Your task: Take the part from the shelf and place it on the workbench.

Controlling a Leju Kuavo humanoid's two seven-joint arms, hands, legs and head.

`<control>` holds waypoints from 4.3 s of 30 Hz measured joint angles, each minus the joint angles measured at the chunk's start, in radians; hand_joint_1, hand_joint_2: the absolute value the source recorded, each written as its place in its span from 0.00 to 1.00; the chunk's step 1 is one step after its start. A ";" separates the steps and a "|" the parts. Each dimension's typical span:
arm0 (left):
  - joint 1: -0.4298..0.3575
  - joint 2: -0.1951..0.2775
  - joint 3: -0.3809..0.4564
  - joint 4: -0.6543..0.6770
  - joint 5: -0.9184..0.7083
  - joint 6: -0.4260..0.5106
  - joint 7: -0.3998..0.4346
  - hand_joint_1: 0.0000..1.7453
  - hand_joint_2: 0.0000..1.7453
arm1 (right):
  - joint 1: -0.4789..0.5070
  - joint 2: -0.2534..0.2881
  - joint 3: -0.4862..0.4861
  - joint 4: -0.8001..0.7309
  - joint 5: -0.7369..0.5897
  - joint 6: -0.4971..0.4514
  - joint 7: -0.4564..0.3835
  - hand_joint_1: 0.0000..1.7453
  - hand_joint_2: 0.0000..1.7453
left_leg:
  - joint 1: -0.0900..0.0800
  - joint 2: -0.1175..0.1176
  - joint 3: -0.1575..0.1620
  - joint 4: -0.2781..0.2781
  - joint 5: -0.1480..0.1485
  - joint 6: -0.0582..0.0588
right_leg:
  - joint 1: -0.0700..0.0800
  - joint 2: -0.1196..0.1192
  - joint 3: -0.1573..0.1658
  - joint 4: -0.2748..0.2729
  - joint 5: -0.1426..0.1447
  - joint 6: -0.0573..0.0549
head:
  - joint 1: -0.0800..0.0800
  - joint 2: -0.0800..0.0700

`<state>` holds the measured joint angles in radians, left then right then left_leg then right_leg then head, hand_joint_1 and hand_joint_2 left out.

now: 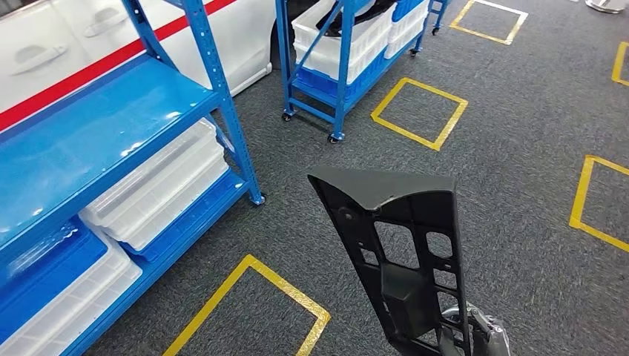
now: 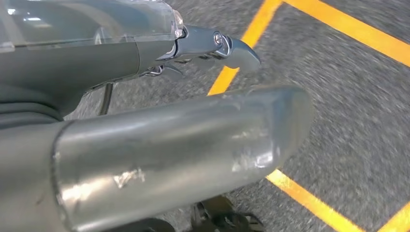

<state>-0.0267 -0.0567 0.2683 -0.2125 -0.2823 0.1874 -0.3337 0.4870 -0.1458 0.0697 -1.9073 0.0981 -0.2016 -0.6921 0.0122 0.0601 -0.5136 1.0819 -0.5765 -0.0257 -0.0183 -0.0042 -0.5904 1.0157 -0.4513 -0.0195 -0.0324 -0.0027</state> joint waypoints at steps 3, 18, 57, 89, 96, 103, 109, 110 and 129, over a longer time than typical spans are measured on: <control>0.007 -0.001 -0.003 0.002 -0.005 0.000 -0.007 0.00 0.00 | 0.002 0.000 -0.003 -0.025 -0.007 -0.002 -0.003 1.00 1.00 | -0.002 -0.048 -0.091 0.188 -0.081 0.002 | 0.008 0.042 -0.002 0.002 0.000 -0.009 | 0.000 0.000; 0.004 -0.001 -0.004 0.008 -0.008 0.011 -0.003 0.00 0.00 | 0.014 0.005 -0.010 -0.101 0.007 -0.016 -0.004 1.00 1.00 | -0.009 -0.027 0.000 -0.077 0.083 0.061 | 0.005 0.016 -0.135 0.252 -0.116 0.035 | 0.000 0.000; -0.010 0.052 0.021 0.009 -0.085 -0.030 -0.065 0.00 0.00 | -0.019 0.012 -0.027 -0.058 0.082 -0.006 0.003 1.00 1.00 | -0.016 0.071 0.024 -0.082 0.063 0.026 | 0.015 -0.054 0.001 0.011 -0.015 0.016 | 0.000 0.000; -0.043 0.033 0.095 0.008 -0.050 -0.023 -0.223 0.00 0.00 | 0.000 0.043 -0.099 -0.025 0.108 0.109 0.009 1.00 1.00 | -0.013 0.074 0.028 -0.080 0.055 0.019 | 0.015 -0.041 0.006 0.003 -0.016 0.009 | 0.000 0.000; -0.033 0.029 0.115 0.006 -0.047 -0.022 -0.222 0.00 0.00 | -0.003 0.043 -0.101 -0.024 0.103 0.109 0.011 1.00 1.00 | -0.006 -0.052 -0.111 0.196 -0.052 -0.001 | 0.006 0.055 0.016 -0.007 -0.010 -0.009 | 0.000 0.000; -0.034 0.028 0.127 0.006 -0.047 -0.022 -0.220 0.00 0.00 | -0.002 0.044 -0.101 -0.022 0.101 0.109 0.011 1.00 1.00 | -0.001 -0.142 -0.024 -0.051 0.075 0.022 | -0.001 0.152 -0.007 0.021 -0.016 0.022 | 0.000 0.000; -0.035 0.024 0.129 0.005 -0.048 -0.033 -0.223 0.00 0.00 | -0.006 0.055 -0.105 -0.019 0.104 0.110 0.013 1.00 1.00 | -0.003 -0.051 -0.015 -0.072 0.085 0.056 | 0.001 0.021 -0.106 0.211 -0.115 0.042 | 0.000 0.000; -0.032 0.024 0.129 0.005 -0.054 -0.037 -0.223 0.00 0.00 | -0.007 0.059 -0.106 -0.016 0.109 0.110 0.014 1.00 1.00 | -0.005 -0.035 -0.015 -0.072 0.084 0.057 | -0.001 0.013 -0.129 0.257 -0.129 0.043 | 0.000 0.000; -0.019 0.023 0.157 0.003 -0.119 -0.094 -0.178 0.00 0.00 | -0.068 0.079 -0.058 0.049 0.170 0.046 0.051 1.00 1.00 | -0.003 -0.051 -0.090 0.079 0.054 0.001 | 0.006 0.007 0.046 -0.003 -0.047 -0.006 | 0.000 0.000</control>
<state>-0.0457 -0.0338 0.4254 -0.2098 -0.4016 0.0936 -0.5116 0.4187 -0.0664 0.0120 -1.8587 0.2678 -0.1552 -0.6414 0.0095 0.0095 -0.6040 1.1604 -0.5221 -0.0248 -0.0120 0.0031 -0.5446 1.0129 -0.4982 -0.0257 -0.0326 -0.0027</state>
